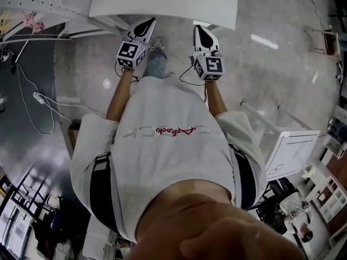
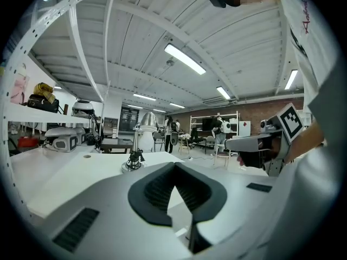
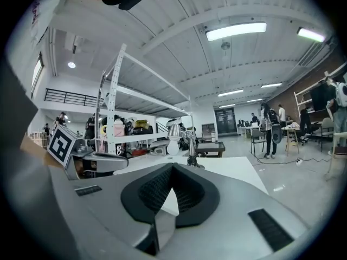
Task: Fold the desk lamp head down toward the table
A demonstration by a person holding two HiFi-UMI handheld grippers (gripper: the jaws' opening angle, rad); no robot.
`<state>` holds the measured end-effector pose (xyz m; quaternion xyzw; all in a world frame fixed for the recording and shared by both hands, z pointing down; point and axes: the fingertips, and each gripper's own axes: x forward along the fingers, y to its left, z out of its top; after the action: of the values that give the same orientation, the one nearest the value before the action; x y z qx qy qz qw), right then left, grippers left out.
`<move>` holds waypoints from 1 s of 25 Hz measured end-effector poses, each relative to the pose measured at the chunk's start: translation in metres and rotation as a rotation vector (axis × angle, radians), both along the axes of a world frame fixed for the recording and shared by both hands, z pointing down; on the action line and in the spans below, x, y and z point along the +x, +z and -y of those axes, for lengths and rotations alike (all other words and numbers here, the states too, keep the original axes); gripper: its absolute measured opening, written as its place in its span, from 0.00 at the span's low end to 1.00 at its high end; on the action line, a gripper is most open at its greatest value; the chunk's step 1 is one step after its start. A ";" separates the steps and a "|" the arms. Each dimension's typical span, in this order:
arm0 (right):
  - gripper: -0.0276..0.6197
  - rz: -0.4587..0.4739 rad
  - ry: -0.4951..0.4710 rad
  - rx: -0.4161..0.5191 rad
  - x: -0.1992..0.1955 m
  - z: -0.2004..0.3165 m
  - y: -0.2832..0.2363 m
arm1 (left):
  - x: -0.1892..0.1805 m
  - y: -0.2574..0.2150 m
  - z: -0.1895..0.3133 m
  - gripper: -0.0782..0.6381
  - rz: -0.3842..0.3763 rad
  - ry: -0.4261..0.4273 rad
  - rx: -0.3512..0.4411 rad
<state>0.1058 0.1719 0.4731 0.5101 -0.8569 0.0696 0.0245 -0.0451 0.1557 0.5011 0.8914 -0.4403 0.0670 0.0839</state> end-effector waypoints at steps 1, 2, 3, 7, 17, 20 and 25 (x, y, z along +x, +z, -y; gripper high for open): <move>0.07 0.000 -0.002 0.004 0.000 -0.007 -0.001 | 0.002 -0.001 -0.008 0.15 0.000 0.003 0.004; 0.07 -0.001 -0.004 0.007 -0.001 -0.014 -0.001 | 0.005 -0.001 -0.015 0.15 0.001 0.005 0.007; 0.07 -0.003 -0.007 0.010 -0.001 -0.021 -0.001 | 0.007 -0.002 -0.022 0.15 0.001 0.006 0.010; 0.07 -0.004 -0.008 0.023 -0.002 -0.038 -0.002 | 0.013 -0.005 -0.036 0.15 0.000 0.015 0.023; 0.07 -0.006 -0.022 0.051 0.000 -0.050 -0.010 | 0.022 -0.012 -0.049 0.15 -0.005 0.017 0.051; 0.07 -0.013 -0.025 0.054 0.001 -0.050 -0.012 | 0.024 -0.015 -0.047 0.15 -0.006 0.019 0.056; 0.07 -0.040 -0.035 0.061 0.001 -0.050 -0.011 | 0.030 -0.015 -0.045 0.15 -0.005 0.024 0.056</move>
<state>0.1073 0.2218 0.4620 0.4969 -0.8668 0.0326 0.0274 -0.0152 0.2006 0.4859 0.8989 -0.4308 0.0534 0.0594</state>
